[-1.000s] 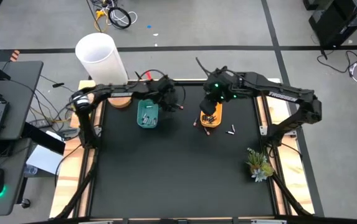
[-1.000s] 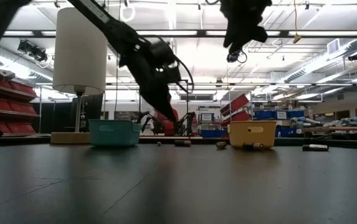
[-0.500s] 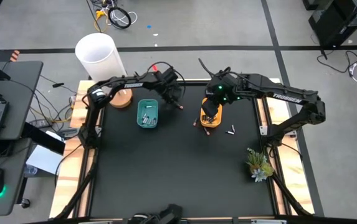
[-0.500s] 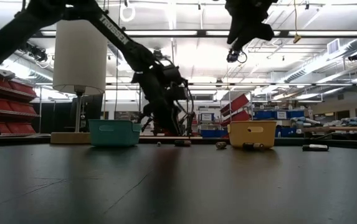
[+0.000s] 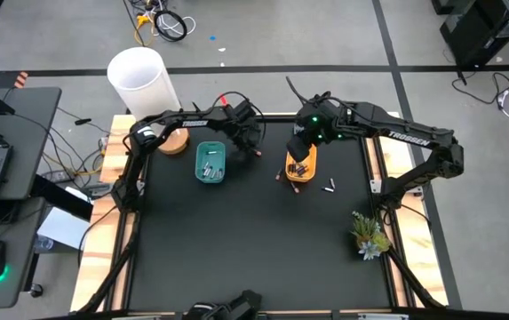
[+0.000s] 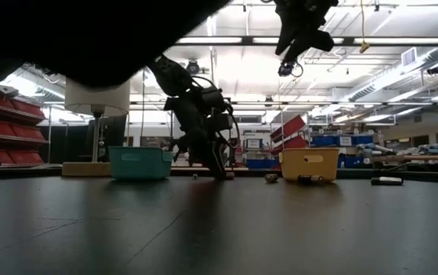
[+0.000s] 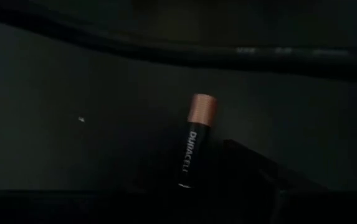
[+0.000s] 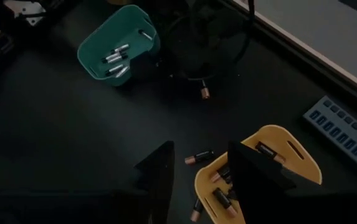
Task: Sort batteries
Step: Put the black battery into the yellow bin
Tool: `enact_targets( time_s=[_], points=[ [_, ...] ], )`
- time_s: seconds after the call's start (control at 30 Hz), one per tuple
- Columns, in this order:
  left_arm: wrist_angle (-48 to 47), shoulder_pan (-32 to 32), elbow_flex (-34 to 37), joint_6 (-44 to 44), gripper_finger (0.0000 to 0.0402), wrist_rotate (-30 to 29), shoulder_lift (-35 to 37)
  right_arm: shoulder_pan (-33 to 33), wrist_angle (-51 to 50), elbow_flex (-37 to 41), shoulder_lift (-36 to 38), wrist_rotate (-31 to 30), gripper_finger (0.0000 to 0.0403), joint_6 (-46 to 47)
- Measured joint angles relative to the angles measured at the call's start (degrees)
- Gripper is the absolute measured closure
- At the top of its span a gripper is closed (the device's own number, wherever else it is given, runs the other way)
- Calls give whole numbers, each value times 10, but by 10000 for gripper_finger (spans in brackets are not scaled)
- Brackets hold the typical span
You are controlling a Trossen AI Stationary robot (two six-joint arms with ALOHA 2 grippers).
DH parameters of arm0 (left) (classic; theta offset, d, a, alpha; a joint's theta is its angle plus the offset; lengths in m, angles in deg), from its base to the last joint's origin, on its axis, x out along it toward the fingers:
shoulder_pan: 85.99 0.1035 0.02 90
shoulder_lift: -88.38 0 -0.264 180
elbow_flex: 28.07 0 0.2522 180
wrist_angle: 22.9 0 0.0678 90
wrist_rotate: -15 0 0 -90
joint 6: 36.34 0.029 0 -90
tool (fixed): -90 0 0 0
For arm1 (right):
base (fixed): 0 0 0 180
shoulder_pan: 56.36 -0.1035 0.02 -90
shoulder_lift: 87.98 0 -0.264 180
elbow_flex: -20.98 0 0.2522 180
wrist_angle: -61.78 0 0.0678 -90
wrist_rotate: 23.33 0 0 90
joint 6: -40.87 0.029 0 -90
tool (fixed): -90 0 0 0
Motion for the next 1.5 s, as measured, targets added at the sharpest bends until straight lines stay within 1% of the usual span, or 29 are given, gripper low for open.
enact_targets(
  time_s=[0.1, 0.17, 0.37, 0.47, 0.6, 0.73, 0.9, 1.13, 1.33, 1.4, 1.5],
  points=[
    [-5, 1, 0, 0, 252, -2, -1, 0, 5, 0, 0, 1, 245, 9],
    [-9, 1, 0, 2, 261, -16, 0, 0, 6, 0, 0, 1, 245, 9],
    [-26, 1, 0, 10, 312, -41, 0, 0, 9, 0, 0, 1, 245, 11],
    [-28, 1, 0, 12, 330, -45, 1, 0, 9, 0, 0, 1, 245, 12],
    [-30, 1, 0, 21, 338, -47, 1, 0, 9, 0, 0, 1, 245, 15],
    [-31, 0, 0, 39, 341, -56, 2, -1, 9, 0, 0, 1, 245, 16],
    [-34, 0, -2, 40, 342, -61, 2, -3, 9, 0, 0, 2, 245, 16],
    [-91, 1, -42, 38, 343, -65, 0, -3, 8, 0, 0, 2, 245, 15],
    [-136, 1, -81, 35, 343, -53, 0, -3, 8, 0, 0, 2, 245, 10],
    [-170, 1, -101, 28, 343, -52, 0, -3, 8, 0, 0, 2, 245, 10],
    [-267, 1, -139, 7, 343, -40, 0, -3, 9, 0, 0, 2, 245, 5]
  ],
)
